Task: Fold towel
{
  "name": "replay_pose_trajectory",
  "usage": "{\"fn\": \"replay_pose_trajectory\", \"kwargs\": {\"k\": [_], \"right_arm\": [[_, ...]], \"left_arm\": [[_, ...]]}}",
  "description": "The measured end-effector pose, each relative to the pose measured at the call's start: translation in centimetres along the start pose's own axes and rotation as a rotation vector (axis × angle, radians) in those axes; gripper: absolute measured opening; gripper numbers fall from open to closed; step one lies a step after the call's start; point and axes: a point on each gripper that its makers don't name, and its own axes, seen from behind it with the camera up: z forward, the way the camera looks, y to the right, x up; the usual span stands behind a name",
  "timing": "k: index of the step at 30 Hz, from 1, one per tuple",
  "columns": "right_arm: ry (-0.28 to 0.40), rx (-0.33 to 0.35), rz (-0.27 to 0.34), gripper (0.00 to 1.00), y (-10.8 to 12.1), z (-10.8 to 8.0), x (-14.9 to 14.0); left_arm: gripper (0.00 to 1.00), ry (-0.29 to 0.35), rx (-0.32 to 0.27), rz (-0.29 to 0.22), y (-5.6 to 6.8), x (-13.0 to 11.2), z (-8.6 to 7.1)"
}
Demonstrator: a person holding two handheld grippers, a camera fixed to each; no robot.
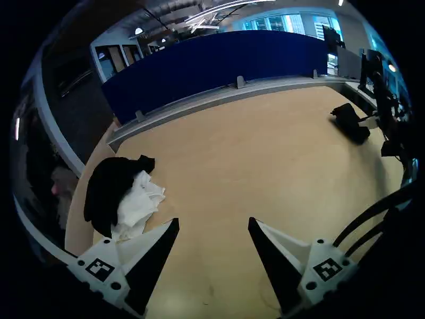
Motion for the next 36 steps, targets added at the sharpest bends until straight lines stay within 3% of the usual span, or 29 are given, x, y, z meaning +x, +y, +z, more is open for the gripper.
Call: {"fn": "replay_pose_trajectory", "kwargs": {"k": [8, 14, 20, 29, 33, 36], "right_arm": [[0.064, 0.004, 0.015, 1.00, -0.7, -1.4, 2.5], [0.157, 0.011, 0.044, 1.00, -1.9, -3.7, 5.2], [0.295, 0.034, 0.077, 1.00, -4.0, -7.8, 8.9], [0.507, 0.017, 0.053, 1.00, -9.1, -14.9, 13.9], [0.629, -0.027, 0.043, 1.00, -11.2, -18.9, 15.8], [0.680, -0.058, 0.040, 1.00, -12.9, -20.7, 16.1]], "left_arm": [[0.97, 0.017, 0.000, -0.007, -0.2, -0.1, -0.2], [0.97, 0.039, -0.003, -0.032, -0.5, 0.1, -0.2], [0.97, 0.069, -0.006, -0.063, -0.9, 0.7, 0.0], [0.97, 0.135, -0.013, -0.075, -1.0, 2.3, 0.2], [0.97, 0.176, -0.012, -0.101, -1.0, 3.3, 0.1], [0.97, 0.206, -0.010, -0.124, -1.2, 4.0, 0.2]]}}
